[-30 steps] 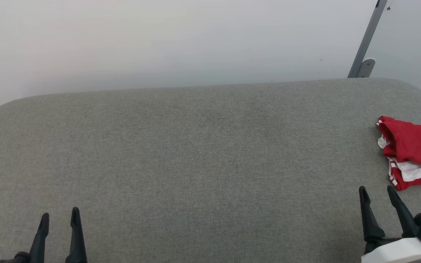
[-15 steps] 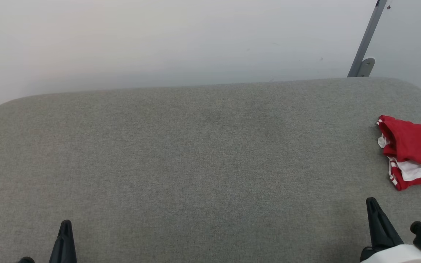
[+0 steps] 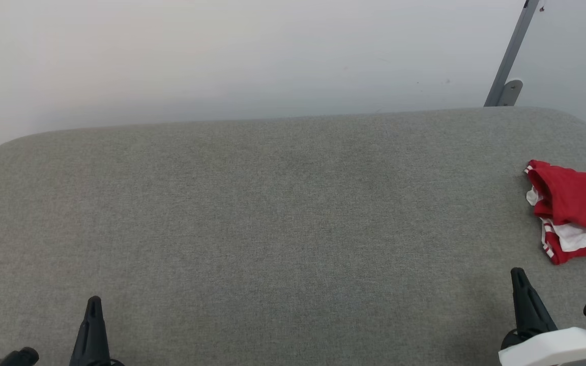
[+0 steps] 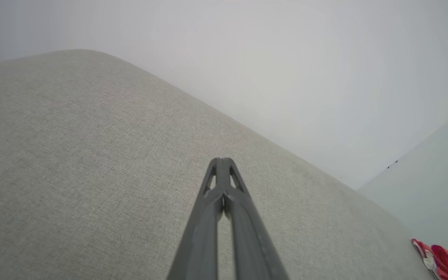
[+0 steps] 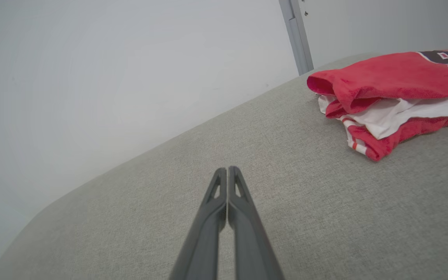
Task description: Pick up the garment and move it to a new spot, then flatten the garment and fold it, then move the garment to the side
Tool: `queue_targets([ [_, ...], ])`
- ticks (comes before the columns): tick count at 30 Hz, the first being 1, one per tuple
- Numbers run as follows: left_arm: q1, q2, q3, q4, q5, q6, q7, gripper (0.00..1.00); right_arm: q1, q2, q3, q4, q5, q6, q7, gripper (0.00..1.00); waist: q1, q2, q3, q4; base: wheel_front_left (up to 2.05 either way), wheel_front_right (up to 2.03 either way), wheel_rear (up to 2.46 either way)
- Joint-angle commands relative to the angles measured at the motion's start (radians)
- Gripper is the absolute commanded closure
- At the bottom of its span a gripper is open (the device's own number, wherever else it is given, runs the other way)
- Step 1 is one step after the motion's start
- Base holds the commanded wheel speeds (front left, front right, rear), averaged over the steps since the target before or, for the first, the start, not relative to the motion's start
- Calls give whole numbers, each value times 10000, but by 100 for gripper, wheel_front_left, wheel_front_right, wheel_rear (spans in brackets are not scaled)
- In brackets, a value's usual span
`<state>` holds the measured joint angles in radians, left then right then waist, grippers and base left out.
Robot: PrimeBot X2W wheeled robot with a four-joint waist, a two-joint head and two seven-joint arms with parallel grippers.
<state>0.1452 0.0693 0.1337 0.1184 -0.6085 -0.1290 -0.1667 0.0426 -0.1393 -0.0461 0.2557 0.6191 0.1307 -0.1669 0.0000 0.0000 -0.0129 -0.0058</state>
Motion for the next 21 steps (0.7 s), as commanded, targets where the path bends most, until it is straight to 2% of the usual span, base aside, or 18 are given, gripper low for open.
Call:
queue_targets([
  [1, -291, 59, 11, -91, -316, -5, 62, 100, -307, -28, -81, -167, 325, 2, 69, 100, 0, 0, 2, 1, 0, 0, 0],
  [21, -944, -3, -48, 273, -3002, -10, 822, 100, -665, 226, -247, -170, 2974, 1, 829, 100, 0, 0, 32, 12, 0, 0, 0],
])
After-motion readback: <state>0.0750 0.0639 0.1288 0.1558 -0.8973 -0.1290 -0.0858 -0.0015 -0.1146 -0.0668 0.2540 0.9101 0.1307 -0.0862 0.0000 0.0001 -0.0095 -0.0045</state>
